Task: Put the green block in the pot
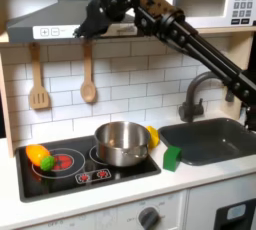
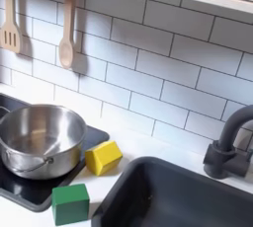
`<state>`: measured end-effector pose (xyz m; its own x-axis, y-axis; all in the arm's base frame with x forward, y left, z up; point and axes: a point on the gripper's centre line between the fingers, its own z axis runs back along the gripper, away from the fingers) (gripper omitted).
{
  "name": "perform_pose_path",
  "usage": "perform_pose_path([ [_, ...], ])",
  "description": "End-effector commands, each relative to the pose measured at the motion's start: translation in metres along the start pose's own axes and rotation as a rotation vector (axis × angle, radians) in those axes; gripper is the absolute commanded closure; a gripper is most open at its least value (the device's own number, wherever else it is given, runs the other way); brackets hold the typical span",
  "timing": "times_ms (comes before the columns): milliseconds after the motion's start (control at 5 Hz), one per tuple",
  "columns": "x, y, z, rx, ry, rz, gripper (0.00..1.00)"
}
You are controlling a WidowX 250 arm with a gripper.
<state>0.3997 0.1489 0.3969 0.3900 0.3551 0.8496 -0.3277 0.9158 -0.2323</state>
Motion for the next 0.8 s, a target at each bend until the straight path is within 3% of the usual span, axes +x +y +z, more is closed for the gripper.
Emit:
perform_pose_path([
  [0,-0.002,0.000,-0.002,-0.008,0.012,-0.002,1.00],
  [400,-0.009,0.000,0.009,-0.011,0.040,-0.007,1.00],
  [600,-0.028,-0.007,0.008,-0.047,0.118,-0.015,1.00],
])
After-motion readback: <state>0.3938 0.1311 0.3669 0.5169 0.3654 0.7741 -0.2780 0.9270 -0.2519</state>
